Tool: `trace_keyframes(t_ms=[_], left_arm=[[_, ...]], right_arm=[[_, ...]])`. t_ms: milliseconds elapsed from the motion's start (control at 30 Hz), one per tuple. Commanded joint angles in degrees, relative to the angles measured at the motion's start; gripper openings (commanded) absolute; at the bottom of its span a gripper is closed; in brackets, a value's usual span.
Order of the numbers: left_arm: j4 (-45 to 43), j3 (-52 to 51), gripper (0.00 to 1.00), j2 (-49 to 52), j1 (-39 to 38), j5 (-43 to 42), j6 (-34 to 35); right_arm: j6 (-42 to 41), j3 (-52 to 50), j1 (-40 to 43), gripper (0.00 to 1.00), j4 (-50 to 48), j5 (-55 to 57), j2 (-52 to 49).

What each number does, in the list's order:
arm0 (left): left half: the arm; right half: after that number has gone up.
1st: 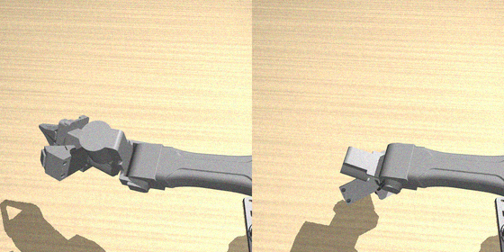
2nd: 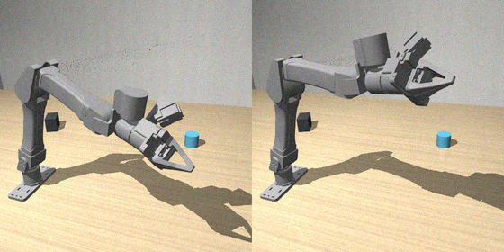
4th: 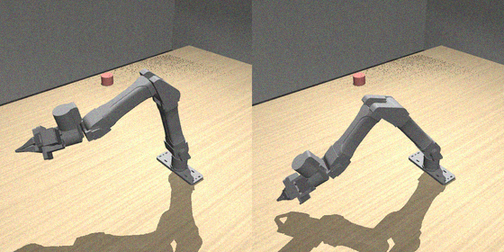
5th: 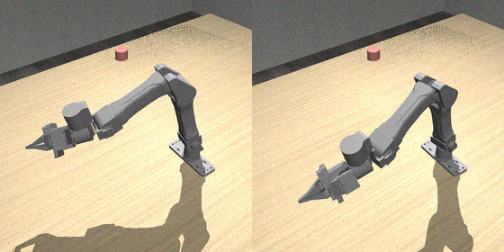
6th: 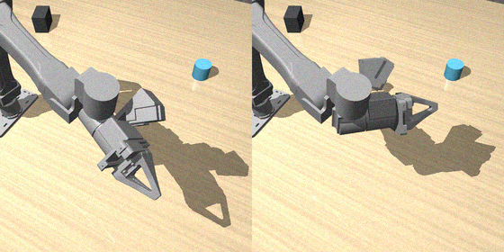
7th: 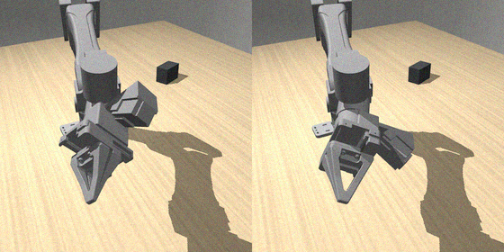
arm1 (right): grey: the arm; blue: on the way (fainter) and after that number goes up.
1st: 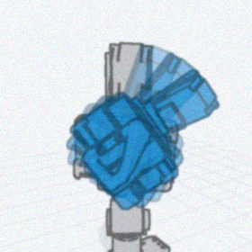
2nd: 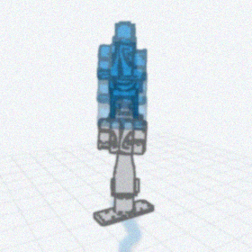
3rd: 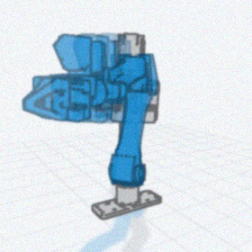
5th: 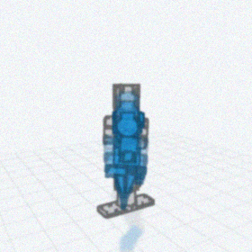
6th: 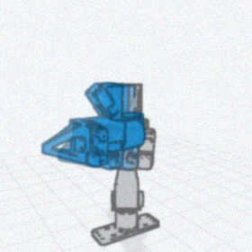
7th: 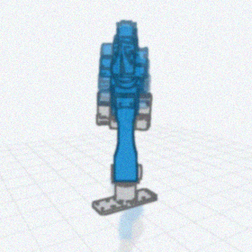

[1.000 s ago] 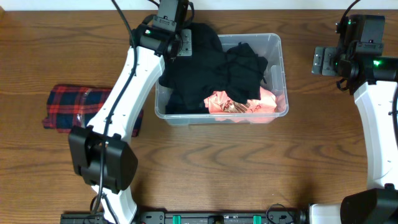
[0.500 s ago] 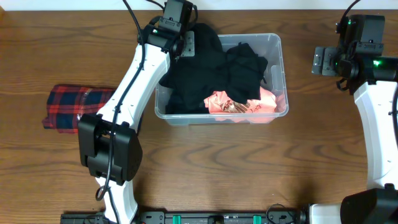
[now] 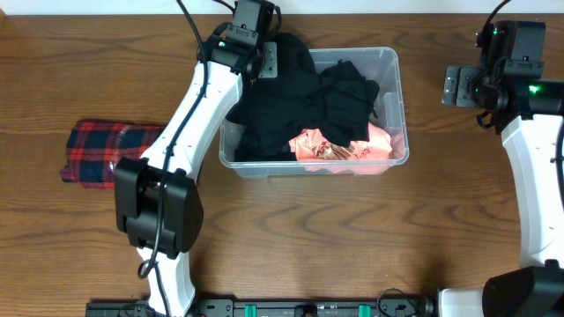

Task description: Pack container

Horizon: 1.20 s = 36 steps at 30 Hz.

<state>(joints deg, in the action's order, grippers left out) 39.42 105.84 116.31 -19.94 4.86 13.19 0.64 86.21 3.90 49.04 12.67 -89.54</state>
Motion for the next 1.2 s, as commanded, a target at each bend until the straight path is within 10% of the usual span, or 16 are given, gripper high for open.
trace_keyframes(t_ms=[0, 600, 1167], left_arm=[[1.6, -0.7, 0.06, 2.7, 0.1, 0.0, -0.9], [20.6, -0.7, 0.06, 5.4, 0.1, -0.3, 5.5], [15.3, -4.9, 0.06, 5.3, -0.2, -5.4, 5.5]], right_arm=[[0.0, 0.0, 0.4, 0.99, 0.1, 0.4, -0.3], [0.0, 0.0, 0.4, 0.99, 0.1, 0.4, -0.3], [0.0, 0.0, 0.4, 0.99, 0.1, 0.4, -0.3]])
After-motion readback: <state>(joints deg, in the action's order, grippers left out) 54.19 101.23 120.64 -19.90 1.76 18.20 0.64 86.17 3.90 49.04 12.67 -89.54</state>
